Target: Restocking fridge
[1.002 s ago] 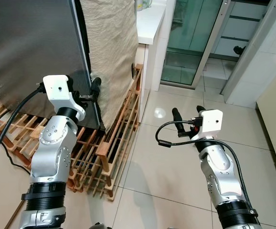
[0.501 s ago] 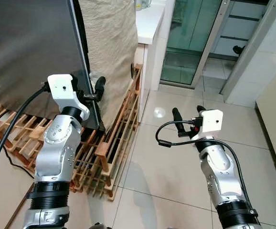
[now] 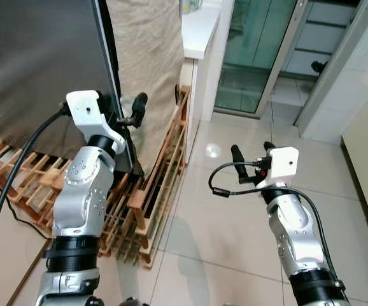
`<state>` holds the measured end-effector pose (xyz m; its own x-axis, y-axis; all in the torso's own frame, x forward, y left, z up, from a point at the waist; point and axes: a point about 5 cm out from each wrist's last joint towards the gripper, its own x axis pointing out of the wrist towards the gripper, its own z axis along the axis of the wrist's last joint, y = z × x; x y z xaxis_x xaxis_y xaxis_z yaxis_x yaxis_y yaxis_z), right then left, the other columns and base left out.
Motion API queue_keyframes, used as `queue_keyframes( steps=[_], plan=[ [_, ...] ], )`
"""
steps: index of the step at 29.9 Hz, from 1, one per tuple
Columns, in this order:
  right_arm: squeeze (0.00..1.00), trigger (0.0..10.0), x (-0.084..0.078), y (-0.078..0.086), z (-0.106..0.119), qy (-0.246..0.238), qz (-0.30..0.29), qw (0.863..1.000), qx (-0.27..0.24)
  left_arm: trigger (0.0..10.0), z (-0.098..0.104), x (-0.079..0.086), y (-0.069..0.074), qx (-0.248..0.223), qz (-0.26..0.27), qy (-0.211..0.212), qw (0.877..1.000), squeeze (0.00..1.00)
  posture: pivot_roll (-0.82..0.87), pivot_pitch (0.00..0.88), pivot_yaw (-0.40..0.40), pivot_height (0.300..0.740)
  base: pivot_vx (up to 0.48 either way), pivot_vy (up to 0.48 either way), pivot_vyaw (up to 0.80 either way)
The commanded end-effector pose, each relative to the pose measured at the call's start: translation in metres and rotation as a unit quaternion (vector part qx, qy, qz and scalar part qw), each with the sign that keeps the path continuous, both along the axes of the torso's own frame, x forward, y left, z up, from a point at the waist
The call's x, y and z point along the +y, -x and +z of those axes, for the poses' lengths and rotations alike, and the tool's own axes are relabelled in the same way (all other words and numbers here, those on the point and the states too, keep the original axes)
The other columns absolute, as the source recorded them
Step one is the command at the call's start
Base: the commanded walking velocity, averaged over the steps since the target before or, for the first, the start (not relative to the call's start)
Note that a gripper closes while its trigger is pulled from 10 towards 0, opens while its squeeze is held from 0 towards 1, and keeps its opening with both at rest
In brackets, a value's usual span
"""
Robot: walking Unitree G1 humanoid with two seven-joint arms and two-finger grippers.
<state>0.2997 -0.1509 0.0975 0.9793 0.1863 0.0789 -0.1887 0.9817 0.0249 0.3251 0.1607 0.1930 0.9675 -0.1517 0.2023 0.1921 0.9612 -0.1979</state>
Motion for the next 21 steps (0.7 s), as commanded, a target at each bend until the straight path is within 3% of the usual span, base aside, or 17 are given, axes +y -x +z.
queue_keyframes(
  steps=[1, 13, 19, 21],
  plan=[
    [0.0, 10.0, -0.005, 0.0, -0.001, 0.004, -0.008, 1.0, 0.0, 10.0, 0.006, -0.007, -0.001, -0.01, -0.015, -0.002, 1.0, 0.0, -0.16, 0.0, -0.013, 0.74, 0.0, 0.0, 0.0],
    [0.0, 10.0, -0.007, 0.0, 0.0, 0.006, -0.01, 1.0, 0.0, 10.0, 0.017, -0.019, -0.002, -0.029, -0.047, 0.01, 0.998, 0.0, -0.16, 0.0, -0.012, 0.74, 0.0, 0.0, 0.0],
    [0.0, 10.0, -0.006, 0.0, -0.001, 0.006, -0.009, 1.0, 0.002, 10.0, 0.013, -0.019, -0.002, -0.022, -0.045, -0.003, 0.999, 0.0, -0.16, 0.0, -0.014, 0.74, 0.0, 0.0, 0.0],
    [0.0, 10.0, -0.005, -0.001, -0.001, 0.005, -0.008, 1.0, 0.002, 10.0, 0.01, -0.025, -0.006, -0.016, -0.04, -0.026, 0.999, 0.0, -0.16, 0.0, -0.017, 0.74, 0.0, 0.0, 0.0]
  ],
)
